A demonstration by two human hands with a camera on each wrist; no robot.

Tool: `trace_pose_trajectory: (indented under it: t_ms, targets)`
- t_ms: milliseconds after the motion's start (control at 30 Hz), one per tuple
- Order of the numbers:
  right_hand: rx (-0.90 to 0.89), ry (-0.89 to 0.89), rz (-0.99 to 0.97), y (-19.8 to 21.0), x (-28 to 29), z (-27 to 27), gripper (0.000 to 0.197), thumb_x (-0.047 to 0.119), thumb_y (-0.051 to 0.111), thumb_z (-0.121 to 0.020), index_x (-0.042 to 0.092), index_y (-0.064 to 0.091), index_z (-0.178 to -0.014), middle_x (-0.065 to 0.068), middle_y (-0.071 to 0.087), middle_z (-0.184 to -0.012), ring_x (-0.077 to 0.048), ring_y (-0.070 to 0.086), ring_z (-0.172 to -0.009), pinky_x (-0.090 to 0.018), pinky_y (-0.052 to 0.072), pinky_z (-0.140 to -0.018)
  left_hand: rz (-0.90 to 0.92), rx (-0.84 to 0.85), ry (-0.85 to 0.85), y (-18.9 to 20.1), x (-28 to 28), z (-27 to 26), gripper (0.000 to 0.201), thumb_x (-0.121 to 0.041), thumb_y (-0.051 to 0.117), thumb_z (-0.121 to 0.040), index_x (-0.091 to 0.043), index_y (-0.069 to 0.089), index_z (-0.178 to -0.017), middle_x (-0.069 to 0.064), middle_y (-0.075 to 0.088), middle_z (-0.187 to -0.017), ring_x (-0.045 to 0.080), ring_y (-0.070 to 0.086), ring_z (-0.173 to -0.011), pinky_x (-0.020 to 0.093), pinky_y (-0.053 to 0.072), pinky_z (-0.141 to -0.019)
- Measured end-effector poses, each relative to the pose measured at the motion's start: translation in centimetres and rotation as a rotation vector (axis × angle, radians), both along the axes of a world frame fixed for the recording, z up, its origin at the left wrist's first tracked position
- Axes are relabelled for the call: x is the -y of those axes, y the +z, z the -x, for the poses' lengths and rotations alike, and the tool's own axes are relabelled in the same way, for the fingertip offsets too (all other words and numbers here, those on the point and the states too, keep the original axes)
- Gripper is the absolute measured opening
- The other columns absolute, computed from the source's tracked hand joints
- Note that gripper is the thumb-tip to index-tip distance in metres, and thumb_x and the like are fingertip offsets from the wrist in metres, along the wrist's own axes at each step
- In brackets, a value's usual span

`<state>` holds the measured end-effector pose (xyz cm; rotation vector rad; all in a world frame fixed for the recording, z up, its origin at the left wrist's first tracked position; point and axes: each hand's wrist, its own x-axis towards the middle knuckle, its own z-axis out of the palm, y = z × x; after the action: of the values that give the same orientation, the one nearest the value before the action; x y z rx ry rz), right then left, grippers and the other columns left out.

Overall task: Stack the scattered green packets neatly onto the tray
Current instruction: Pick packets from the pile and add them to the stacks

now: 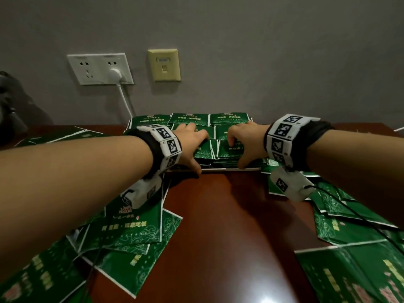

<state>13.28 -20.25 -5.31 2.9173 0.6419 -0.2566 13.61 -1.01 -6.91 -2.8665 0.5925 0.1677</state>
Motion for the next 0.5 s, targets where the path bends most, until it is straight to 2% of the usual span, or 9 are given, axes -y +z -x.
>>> trace_pose_trajectory:
  t_ms: [167, 300, 400, 500]
  targets:
    - [0.040, -0.019, -0.057, 0.5, 0.8, 1.7, 0.066, 0.042, 0.082, -0.069, 0.025, 0.049, -0.124, -0.004, 0.047, -0.126, -0.026, 0.044, -0.115, -0.034, 0.041, -0.089, 0.034, 0.035, -0.050, 1.1, 0.8, 0.5, 0.104, -0.057, 0.082, -0.061, -0.027, 0.031, -0.146, 0.009, 0.038, -0.135, 0.028, 0.036, -0.124, 0.044, 0.041, -0.101]
    - [0.081, -0.048, -0.070, 1.7, 2.7, 5.3, 0.067, 0.039, 0.080, -0.074, 0.023, 0.047, -0.131, -0.006, 0.047, -0.131, -0.028, 0.043, -0.120, -0.035, 0.039, -0.092, -0.037, 0.211, -0.058, 1.5, 1.4, 2.9, 0.113, -0.069, 0.077, -0.059, -0.024, 0.024, -0.149, 0.013, 0.037, -0.136, 0.033, 0.038, -0.123, 0.043, 0.038, -0.102]
    - [0.062, -0.065, -0.068, 2.1, 5.4, 9.6, 0.068, 0.041, 0.081, -0.071, 0.023, 0.049, -0.129, -0.007, 0.052, -0.128, -0.029, 0.047, -0.117, -0.039, 0.044, -0.095, 0.019, 0.256, -0.116, 2.0, 3.4, 6.7, 0.093, -0.064, 0.074, -0.068, -0.023, 0.035, -0.142, 0.011, 0.040, -0.132, 0.031, 0.039, -0.119, 0.043, 0.038, -0.100]
    - [-0.082, -0.134, 0.012, 1.7, 8.4, 14.9, 0.072, 0.045, 0.081, -0.070, 0.020, 0.048, -0.129, -0.004, 0.057, -0.128, -0.025, 0.056, -0.113, -0.035, 0.048, -0.092, 0.088, 0.180, -0.224, 1.3, 6.8, 11.8, 0.061, -0.052, 0.068, -0.080, -0.022, 0.049, -0.130, 0.009, 0.046, -0.125, 0.028, 0.041, -0.116, 0.040, 0.041, -0.097]
